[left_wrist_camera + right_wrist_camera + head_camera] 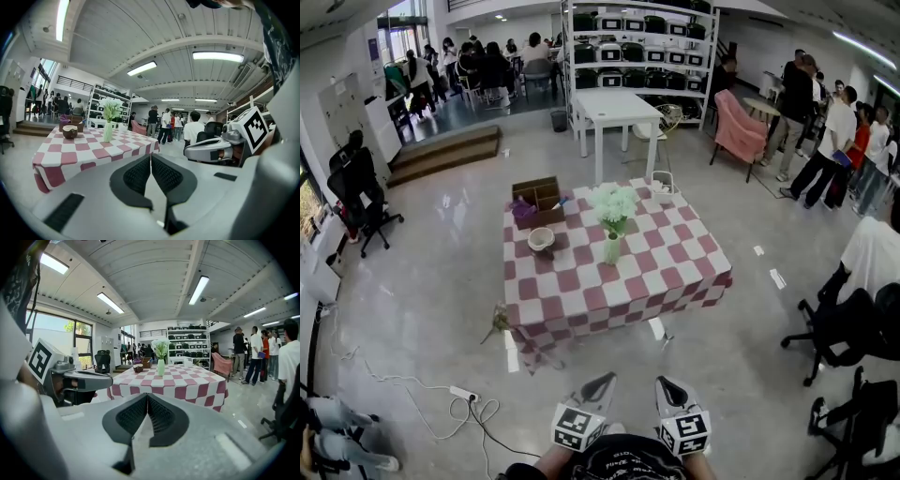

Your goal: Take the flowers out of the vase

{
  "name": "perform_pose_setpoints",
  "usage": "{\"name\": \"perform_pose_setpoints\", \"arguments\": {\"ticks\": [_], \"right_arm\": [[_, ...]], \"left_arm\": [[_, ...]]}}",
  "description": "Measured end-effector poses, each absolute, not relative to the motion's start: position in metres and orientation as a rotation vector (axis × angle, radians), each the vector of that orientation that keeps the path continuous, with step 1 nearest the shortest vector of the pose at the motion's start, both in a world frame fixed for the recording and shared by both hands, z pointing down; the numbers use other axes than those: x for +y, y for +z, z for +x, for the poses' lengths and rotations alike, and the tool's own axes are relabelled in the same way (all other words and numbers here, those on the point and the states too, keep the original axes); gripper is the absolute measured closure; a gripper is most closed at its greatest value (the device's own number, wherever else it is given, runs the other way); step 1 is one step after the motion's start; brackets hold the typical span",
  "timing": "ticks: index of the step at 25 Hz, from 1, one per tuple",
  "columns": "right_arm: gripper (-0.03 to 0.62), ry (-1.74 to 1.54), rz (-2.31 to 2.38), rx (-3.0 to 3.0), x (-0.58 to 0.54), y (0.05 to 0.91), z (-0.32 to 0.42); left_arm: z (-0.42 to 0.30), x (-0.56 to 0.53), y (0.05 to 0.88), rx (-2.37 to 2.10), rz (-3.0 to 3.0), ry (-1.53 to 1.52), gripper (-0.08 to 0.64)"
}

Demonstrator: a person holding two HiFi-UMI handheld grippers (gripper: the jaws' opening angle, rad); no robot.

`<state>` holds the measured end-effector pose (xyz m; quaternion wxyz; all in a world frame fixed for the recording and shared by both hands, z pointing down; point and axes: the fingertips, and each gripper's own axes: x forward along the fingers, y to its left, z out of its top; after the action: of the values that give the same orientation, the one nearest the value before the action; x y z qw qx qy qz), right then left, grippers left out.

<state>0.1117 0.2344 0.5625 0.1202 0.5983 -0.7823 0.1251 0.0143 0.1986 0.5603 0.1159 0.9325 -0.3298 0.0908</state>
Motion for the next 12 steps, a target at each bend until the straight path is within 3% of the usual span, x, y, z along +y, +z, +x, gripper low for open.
{"name": "perform_pose_setpoints", "arguments": {"ticks": [12], "right_arm": [[0.584, 0.366, 1.66, -2.35, 0.207, 0.567, 0.141]], "left_arm": [[0.038, 0.182, 0.562, -1.074, 2.692, 0.278, 0.545]]}}
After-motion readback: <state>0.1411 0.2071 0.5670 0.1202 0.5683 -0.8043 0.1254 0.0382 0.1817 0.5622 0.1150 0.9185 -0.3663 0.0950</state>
